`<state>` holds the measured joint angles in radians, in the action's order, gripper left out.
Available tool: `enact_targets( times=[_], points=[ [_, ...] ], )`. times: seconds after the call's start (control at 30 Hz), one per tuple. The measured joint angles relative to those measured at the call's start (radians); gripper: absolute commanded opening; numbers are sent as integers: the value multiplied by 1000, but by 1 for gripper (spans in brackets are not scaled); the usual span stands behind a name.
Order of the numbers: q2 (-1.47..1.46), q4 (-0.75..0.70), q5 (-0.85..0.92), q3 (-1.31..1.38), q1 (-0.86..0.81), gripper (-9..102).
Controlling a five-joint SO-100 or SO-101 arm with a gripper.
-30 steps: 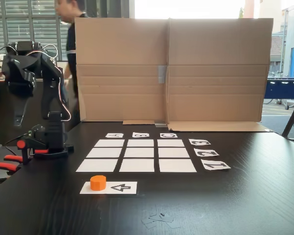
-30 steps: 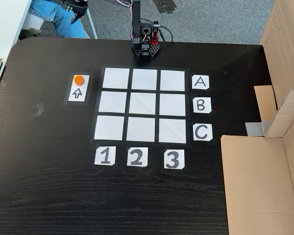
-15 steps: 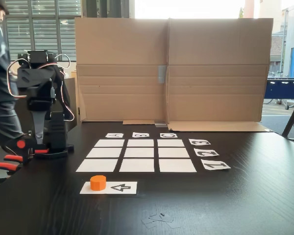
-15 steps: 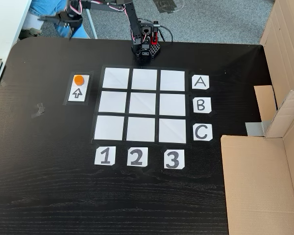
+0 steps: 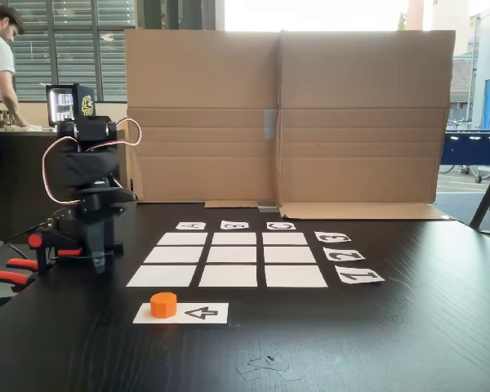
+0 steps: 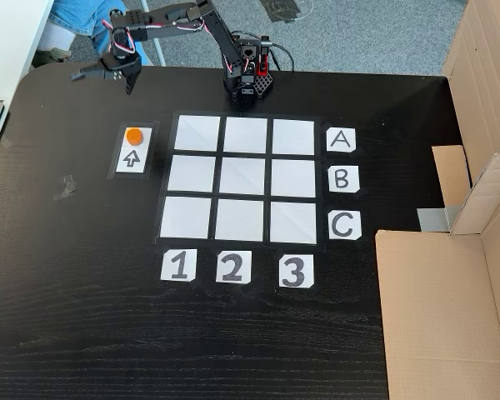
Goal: Pick up the round, orange token and place it in the grid on square B2.
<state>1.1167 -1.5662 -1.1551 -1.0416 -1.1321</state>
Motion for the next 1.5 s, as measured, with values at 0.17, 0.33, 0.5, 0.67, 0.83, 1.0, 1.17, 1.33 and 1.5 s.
enact_targets(
  times=[0.17,0.33,0.5,0.67,0.83,1.0,1.17,1.33,1.5],
  points=[
    [-57,0,-3,0,52,94],
    [-120,0,-2,0,95,94],
    [-170,0,-8,0,123,94],
    [-207,2,-14,29,144,94],
    [-219,2,-20,74,173,94],
    [-230,2,-23,80,201,94],
    [-259,11,-31,94,210,94],
    [-296,25,-41,138,210,89],
    [-299,57,-41,146,218,16]
  ],
)
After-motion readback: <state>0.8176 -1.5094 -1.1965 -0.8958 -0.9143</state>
